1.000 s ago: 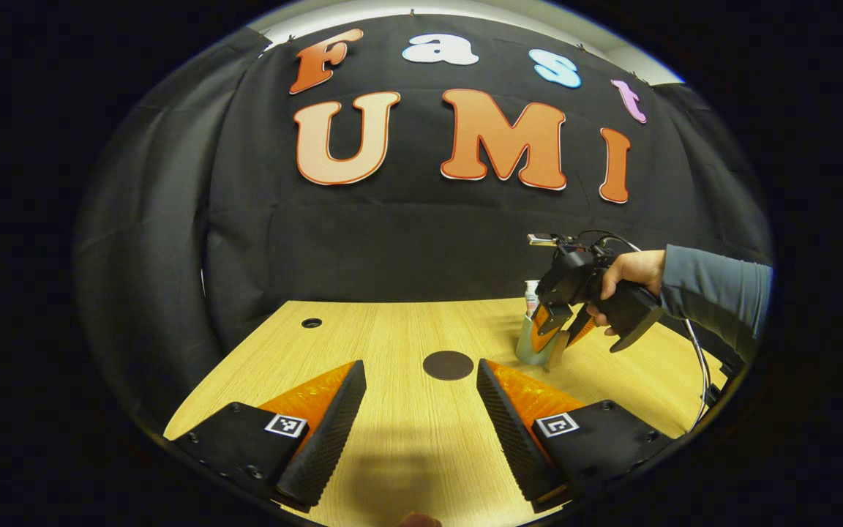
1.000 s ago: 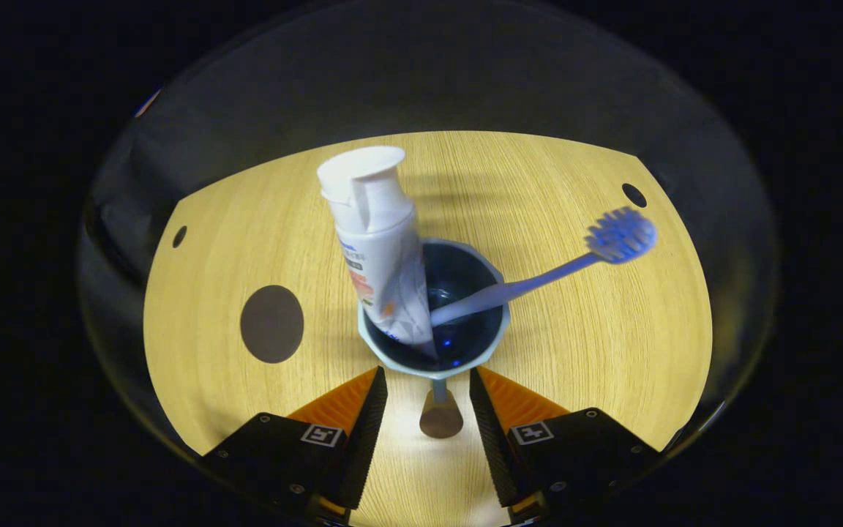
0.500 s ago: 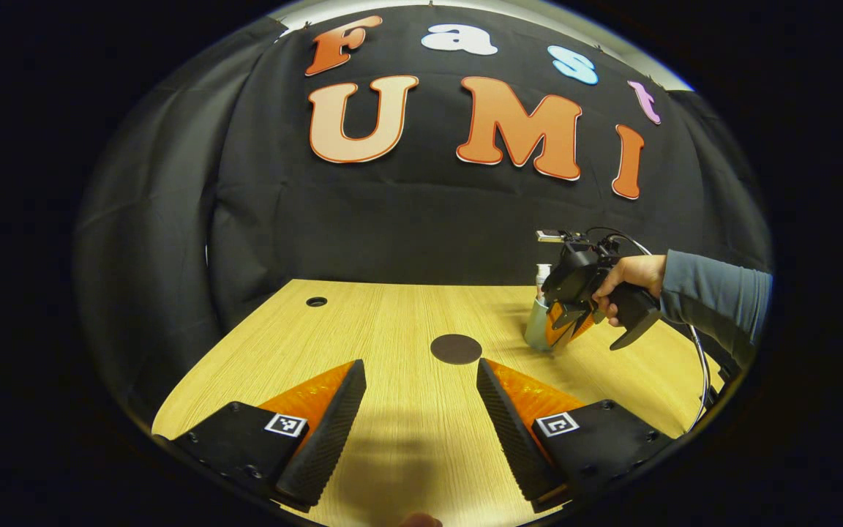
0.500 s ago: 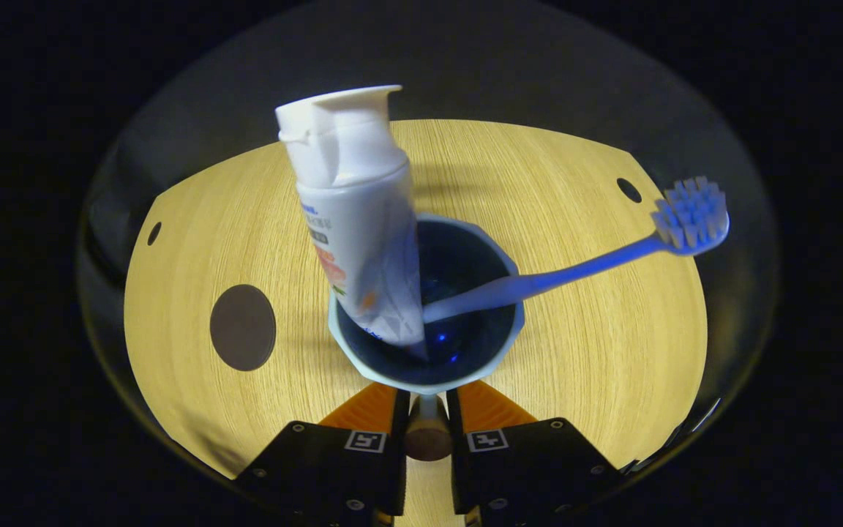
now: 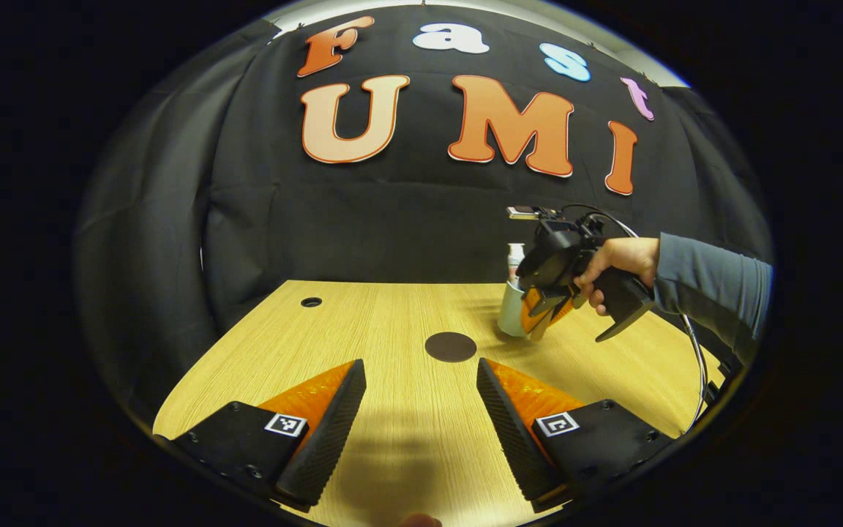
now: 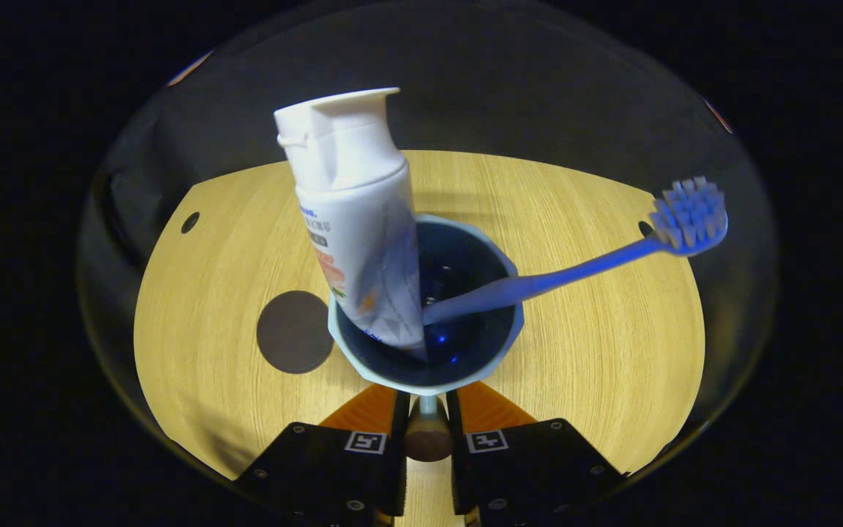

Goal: Put the toothbrush and toothpaste on the desktop into the cup, then pick up the cup and place it on the coaster on the desktop.

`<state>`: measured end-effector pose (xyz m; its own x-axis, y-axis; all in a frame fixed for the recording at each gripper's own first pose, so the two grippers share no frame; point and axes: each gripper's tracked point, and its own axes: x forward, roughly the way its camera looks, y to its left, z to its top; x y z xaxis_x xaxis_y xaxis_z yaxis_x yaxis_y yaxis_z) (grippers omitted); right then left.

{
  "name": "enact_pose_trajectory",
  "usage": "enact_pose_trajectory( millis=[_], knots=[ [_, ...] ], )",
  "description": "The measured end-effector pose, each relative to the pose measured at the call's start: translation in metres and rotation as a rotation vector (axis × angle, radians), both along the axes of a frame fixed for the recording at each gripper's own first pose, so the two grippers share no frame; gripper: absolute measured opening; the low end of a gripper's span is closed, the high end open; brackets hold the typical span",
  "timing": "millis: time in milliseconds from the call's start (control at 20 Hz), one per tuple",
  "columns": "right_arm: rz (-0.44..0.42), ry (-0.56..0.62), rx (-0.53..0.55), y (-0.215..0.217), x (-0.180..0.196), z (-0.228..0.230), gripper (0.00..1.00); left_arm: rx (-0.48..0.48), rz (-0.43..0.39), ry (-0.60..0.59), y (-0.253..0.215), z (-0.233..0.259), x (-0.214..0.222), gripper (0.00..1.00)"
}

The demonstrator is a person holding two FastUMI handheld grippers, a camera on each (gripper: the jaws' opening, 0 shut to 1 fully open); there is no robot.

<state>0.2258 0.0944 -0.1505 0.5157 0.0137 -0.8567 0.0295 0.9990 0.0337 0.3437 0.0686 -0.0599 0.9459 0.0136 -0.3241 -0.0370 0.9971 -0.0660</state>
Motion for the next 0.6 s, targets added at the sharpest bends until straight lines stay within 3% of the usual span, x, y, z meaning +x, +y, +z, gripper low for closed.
enact_pose_trajectory(
  millis=[600],
  knots=[
    [0.166,-0.014,0.034,0.008,0.006,-0.007,0.25,-0.007,0.024,0.03,0.014,-0.014,-0.012,0.98]
  ],
)
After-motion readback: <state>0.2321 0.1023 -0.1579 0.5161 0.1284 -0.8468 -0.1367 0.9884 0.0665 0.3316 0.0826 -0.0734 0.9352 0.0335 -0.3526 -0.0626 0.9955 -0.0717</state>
